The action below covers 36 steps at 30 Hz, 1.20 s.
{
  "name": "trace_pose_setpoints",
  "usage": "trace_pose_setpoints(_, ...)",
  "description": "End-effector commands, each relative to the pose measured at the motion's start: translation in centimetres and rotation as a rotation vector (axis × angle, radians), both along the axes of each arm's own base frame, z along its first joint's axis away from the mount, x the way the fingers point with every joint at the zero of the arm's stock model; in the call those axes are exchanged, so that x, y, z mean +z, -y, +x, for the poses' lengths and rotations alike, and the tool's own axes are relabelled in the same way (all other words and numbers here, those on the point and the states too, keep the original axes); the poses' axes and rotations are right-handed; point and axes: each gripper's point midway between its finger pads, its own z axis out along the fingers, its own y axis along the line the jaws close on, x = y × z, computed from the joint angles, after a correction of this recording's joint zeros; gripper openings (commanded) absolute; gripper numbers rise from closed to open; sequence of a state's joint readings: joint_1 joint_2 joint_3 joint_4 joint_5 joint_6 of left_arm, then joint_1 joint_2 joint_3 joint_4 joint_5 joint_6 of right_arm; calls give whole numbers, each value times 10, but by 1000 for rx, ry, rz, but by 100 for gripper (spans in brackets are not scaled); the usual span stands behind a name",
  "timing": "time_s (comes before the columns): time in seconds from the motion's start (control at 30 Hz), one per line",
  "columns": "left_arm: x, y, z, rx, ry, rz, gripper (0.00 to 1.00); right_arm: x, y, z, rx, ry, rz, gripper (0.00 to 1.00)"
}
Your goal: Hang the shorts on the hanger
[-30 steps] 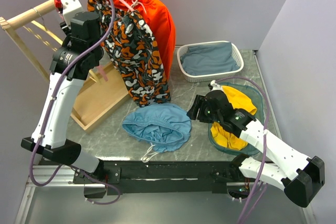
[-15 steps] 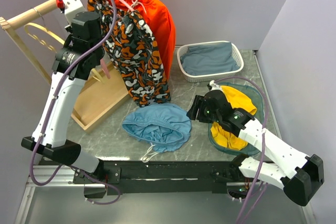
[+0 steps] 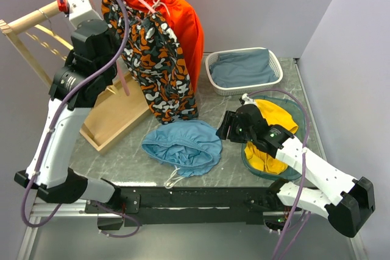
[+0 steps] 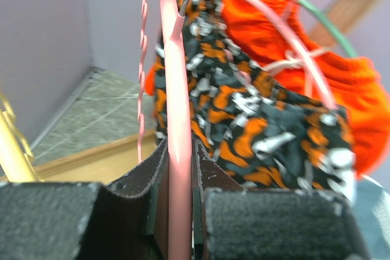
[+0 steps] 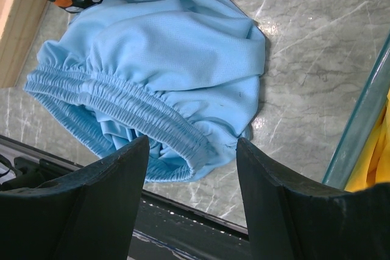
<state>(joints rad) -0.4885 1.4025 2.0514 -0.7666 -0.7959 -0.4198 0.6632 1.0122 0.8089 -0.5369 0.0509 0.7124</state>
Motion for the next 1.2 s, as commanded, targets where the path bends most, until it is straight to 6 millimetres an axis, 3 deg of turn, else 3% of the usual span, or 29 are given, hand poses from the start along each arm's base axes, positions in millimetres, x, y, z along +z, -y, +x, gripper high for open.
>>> trace_pose_setpoints(0.0, 26, 12, -21, -93, 90, -62, 1, 13, -6, 5, 13, 48, 31, 67)
trace_pose_setpoints(0.37, 13, 40, -56, -312, 82, -130, 1, 10, -7, 4, 19, 46, 38, 67)
trace_pose_setpoints(0.6, 5, 38, -84, -386, 75, -148, 1, 2, -9, 3, 29, 39, 24, 67)
trace_pose_setpoints(0.9, 21, 38, -123, -531, 152, -137, 1, -2, -11, 4, 38, 41, 12, 68)
trace_pose_setpoints(1.17, 51, 45, -161, -693, 265, -119, 1, -7, -12, 3, 36, 47, 7, 68)
